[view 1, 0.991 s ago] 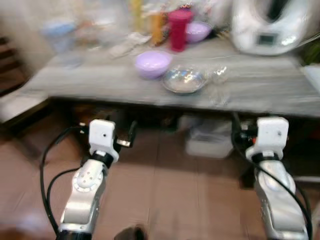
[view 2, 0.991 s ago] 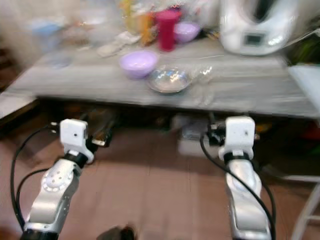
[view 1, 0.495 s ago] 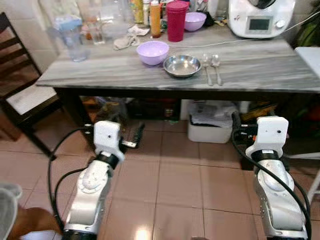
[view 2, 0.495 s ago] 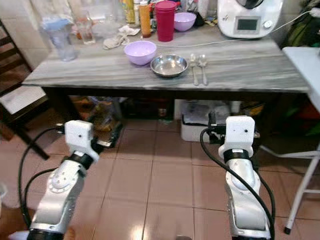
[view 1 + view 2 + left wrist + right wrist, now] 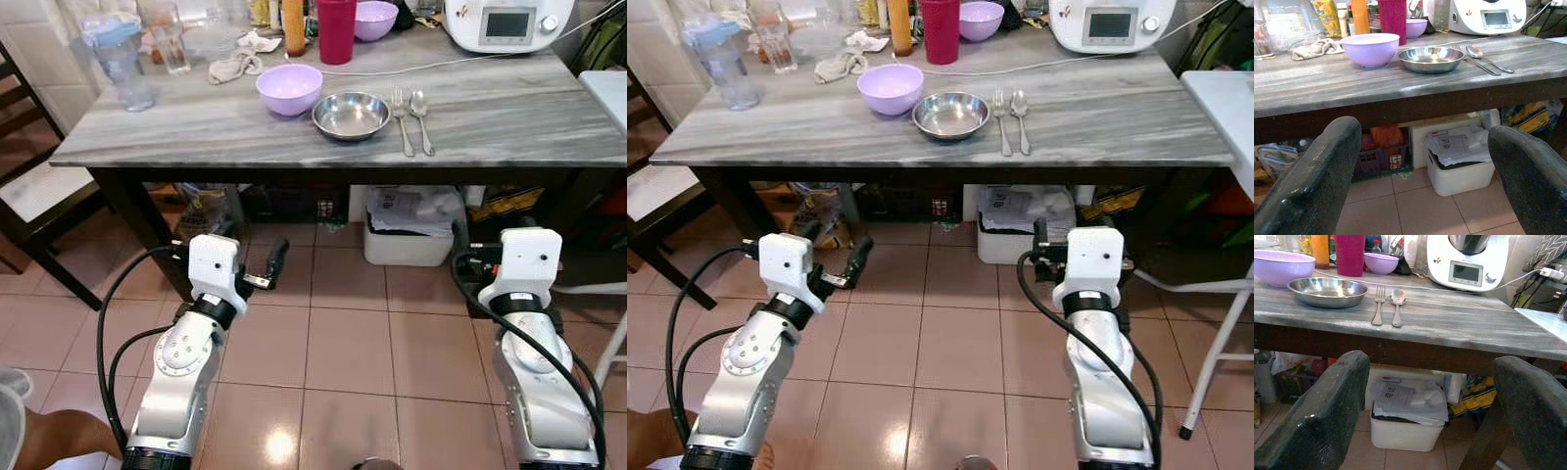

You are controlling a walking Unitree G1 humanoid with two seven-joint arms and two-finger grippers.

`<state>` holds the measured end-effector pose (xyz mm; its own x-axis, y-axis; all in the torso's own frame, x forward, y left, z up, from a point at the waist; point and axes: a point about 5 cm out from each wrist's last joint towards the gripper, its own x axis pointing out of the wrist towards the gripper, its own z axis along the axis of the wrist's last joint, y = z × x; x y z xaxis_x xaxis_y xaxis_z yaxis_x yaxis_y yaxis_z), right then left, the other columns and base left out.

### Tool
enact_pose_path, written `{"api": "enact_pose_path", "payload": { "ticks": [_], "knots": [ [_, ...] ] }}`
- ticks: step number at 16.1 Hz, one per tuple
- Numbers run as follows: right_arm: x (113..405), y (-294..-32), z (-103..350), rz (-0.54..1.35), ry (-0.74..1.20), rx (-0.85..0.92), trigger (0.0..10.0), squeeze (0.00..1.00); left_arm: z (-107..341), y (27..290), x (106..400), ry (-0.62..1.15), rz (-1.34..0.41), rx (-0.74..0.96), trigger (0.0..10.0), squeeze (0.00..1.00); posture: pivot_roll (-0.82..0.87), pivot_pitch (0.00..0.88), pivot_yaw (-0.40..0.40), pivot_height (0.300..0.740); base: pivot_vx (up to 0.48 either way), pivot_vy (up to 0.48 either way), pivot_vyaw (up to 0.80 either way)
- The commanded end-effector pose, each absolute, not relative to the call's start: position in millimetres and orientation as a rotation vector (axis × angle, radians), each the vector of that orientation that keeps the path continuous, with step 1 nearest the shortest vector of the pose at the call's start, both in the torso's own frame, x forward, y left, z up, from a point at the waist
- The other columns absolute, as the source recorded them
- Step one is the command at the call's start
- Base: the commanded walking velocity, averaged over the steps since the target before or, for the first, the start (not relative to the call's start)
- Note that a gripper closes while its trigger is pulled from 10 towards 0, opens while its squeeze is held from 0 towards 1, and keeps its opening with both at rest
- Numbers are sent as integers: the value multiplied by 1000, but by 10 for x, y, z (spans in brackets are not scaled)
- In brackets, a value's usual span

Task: Setting the table

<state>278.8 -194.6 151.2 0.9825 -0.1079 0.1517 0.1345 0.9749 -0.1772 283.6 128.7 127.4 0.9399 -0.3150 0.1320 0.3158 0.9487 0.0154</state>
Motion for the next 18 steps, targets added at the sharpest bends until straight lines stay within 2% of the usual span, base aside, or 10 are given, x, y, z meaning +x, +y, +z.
{"api": "enact_pose_path", "payload": {
  "ticks": [1, 7, 10, 18],
  "knots": [
    [2793, -1953, 1504, -129, -138, -185, 10000, 0, 1238, 1287, 2824, -122, -332, -8, 10000, 0, -241, 99, 57, 740, 0, -300, -525],
    [2799, -1950, 1501, -125, -138, -179, 10000, 0, 1223, 1265, 2817, -117, -350, -14, 10000, 0, -242, 96, 56, 740, 0, -318, -509],
    [2802, -1950, 1501, -124, -138, -180, 10000, 0, 1218, 1257, 2818, -116, -356, -15, 10000, 0, -243, 95, 56, 740, 0, -335, 0],
    [2796, -1962, 1508, -129, -141, -181, 10000, 0, 1228, 1219, 2826, -123, -369, -17, 10000, 0, -248, 99, 56, 740, 0, -353, -480]
  ]
}}
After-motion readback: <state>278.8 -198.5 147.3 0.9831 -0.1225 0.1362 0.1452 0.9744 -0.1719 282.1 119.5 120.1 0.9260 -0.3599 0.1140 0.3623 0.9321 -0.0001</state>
